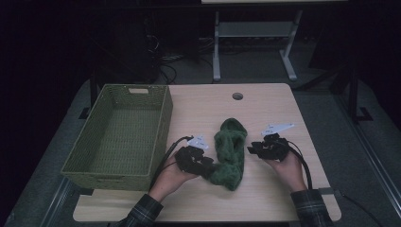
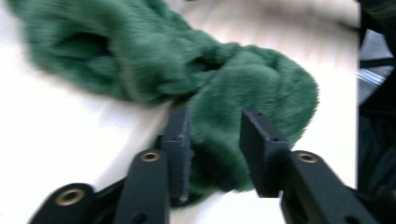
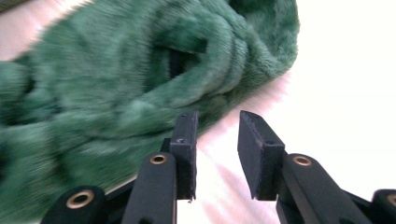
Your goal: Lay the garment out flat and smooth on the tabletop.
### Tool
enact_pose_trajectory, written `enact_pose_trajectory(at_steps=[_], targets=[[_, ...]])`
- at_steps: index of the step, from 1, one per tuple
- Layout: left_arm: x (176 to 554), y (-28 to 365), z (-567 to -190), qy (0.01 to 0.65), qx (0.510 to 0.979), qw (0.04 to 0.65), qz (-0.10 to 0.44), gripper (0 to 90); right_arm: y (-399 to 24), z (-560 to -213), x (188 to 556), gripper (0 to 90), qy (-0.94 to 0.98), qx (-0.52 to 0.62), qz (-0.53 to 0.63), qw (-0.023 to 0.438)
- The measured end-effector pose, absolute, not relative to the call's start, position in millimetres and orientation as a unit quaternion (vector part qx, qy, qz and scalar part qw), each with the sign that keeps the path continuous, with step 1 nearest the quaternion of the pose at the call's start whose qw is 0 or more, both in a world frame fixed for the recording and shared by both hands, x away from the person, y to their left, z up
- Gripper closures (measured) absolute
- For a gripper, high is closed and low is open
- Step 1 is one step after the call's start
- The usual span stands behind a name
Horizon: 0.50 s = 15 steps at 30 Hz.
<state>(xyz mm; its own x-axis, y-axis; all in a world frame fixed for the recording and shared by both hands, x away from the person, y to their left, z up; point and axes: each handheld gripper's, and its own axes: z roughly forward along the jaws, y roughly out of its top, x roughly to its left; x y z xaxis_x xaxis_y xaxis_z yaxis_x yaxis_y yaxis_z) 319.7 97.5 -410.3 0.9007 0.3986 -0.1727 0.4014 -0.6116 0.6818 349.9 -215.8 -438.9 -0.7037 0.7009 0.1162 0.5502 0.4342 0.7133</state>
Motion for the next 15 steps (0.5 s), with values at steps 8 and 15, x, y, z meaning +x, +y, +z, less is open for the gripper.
enact_pose_trajectory(at_steps=[8, 15], targets=[[316, 113, -415, 0.252, 0.888, 0.384, 0.012, 49.8, -206, -413, 319, 59.1, 0.847, 0.323, 0.414, 0.079], [317, 115, -415, 0.266, 0.882, 0.388, 0.028, 49.3, -174, -397, 299, 56.0, 0.856, 0.265, 0.44, 0.055]])
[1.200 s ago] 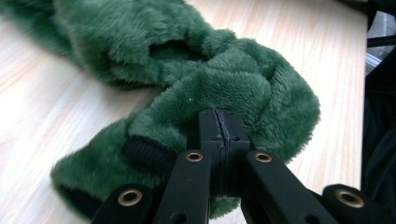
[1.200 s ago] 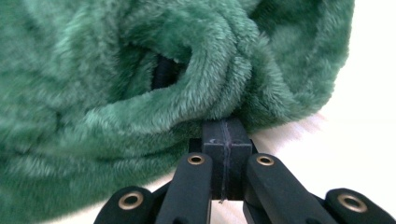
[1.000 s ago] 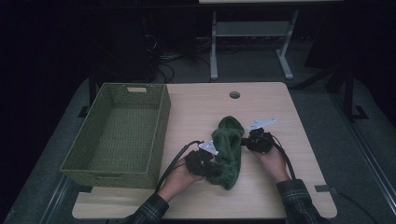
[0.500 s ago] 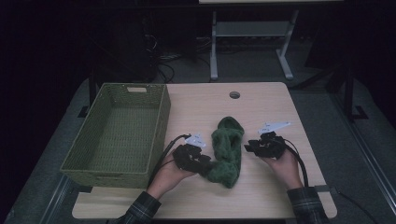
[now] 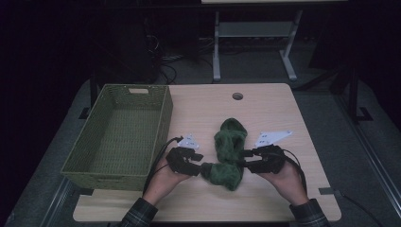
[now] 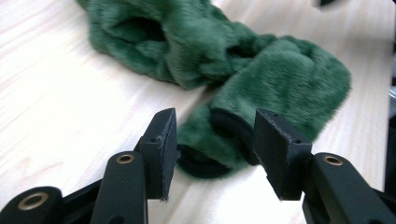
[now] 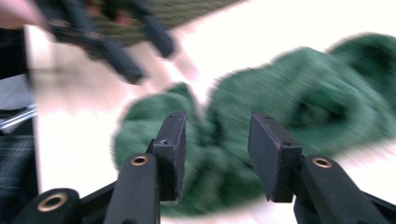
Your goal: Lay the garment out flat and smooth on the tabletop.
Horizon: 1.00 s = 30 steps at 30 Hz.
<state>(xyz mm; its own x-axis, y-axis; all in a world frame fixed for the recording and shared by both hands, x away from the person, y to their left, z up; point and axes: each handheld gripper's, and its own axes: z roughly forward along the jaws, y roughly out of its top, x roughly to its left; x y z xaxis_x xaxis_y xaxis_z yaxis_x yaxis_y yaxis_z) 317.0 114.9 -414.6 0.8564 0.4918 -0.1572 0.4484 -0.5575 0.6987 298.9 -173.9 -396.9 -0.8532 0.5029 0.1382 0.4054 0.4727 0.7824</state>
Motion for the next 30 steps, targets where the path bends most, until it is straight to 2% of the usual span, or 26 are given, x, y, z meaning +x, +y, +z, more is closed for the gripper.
enact_pose_trajectory(at_steps=[8, 12, 14, 19, 30], targets=[[323, 112, -420, 0.271, 0.885, 0.376, 0.04, 49.3, -135, -399, 281, 54.7, 0.879, 0.214, 0.426, 0.03], [323, 109, -422, 0.278, 0.881, 0.38, 0.04, 49.4, -120, -406, 276, 55.7, 0.895, 0.187, 0.403, 0.038], [324, 108, -423, 0.278, 0.882, 0.378, 0.04, 49.4, -114, -412, 274, 58.8, 0.903, 0.178, 0.388, 0.052], [325, 107, -425, 0.279, 0.884, 0.374, 0.038, 49.4, -110, -423, 274, 84.8, 0.918, 0.162, 0.353, 0.079], [322, 101, -430, 0.253, 0.895, 0.366, 0.021, 48.5, -152, -406, 276, 86.0, 0.876, 0.22, 0.422, 0.077]])
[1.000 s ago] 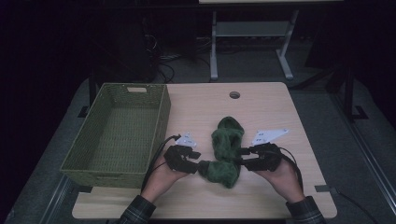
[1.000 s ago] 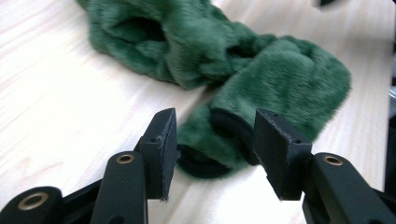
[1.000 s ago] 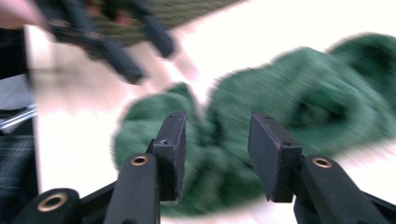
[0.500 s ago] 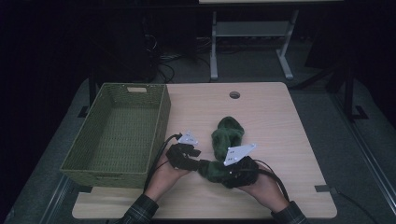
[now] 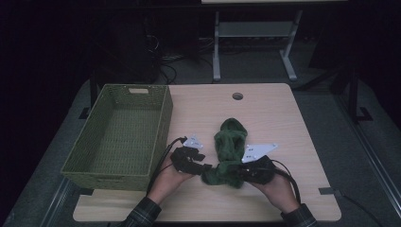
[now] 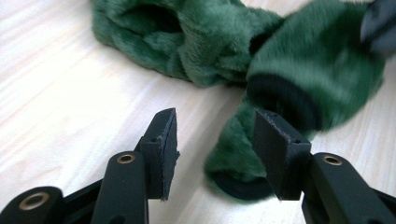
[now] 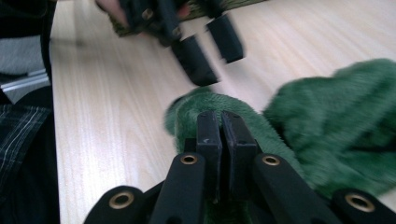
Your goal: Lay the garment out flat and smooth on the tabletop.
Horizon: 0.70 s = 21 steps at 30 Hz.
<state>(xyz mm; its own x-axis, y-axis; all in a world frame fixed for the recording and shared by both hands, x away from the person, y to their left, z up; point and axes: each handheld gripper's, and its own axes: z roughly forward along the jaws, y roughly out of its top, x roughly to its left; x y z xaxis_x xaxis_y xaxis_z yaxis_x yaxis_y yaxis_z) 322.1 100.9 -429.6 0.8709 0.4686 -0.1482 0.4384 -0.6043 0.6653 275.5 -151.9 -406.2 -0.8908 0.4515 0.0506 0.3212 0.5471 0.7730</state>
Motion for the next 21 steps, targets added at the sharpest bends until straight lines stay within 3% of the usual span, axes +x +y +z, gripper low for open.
enact_pose_trajectory(at_steps=[8, 17, 21], targets=[[309, 80, -440, 0.219, 0.909, 0.354, -0.011, 44.7, -177, -407, 273, 85.1, 0.859, 0.249, 0.437, 0.096], [303, 65, -453, 0.202, 0.928, 0.314, -0.006, 45.0, -214, -420, 262, 82.8, 0.847, 0.298, 0.424, 0.121], [304, 66, -453, 0.2, 0.928, 0.314, -0.006, 44.9, -232, -432, 254, 82.7, 0.846, 0.324, 0.409, 0.109]])
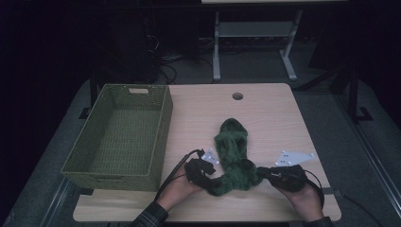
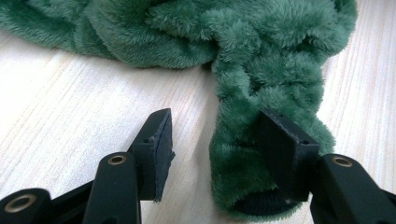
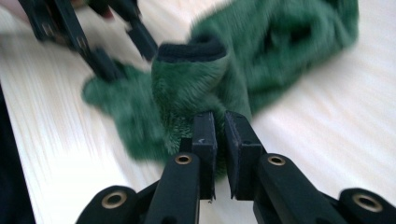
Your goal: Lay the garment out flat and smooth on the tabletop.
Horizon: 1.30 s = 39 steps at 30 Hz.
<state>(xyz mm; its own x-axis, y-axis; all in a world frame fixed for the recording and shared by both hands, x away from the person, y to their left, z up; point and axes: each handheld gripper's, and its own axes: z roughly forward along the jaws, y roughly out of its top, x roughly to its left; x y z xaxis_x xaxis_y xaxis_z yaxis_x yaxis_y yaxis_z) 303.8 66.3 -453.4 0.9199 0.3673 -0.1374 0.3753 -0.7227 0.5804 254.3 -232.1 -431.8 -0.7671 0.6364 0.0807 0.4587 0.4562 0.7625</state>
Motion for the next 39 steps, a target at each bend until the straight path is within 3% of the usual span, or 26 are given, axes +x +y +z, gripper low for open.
enact_pose_trajectory(at_steps=[13, 20, 30, 39], targets=[[308, 72, -448, 0.202, 0.925, 0.321, 0.001, 44.9, -285, -439, 239, 79.3, 0.827, 0.384, 0.387, 0.138], [313, 81, -442, 0.217, 0.917, 0.334, 0.008, 45.0, -283, -423, 252, 73.9, 0.821, 0.372, 0.408, 0.145], [306, 86, -440, 0.218, 0.914, 0.343, -0.002, 42.1, -264, -437, 265, 64.4, 0.839, 0.356, 0.395, 0.114], [297, 89, -446, 0.208, 0.918, 0.338, -0.025, 40.9, -268, -441, 262, 61.0, 0.837, 0.36, 0.395, 0.118]])
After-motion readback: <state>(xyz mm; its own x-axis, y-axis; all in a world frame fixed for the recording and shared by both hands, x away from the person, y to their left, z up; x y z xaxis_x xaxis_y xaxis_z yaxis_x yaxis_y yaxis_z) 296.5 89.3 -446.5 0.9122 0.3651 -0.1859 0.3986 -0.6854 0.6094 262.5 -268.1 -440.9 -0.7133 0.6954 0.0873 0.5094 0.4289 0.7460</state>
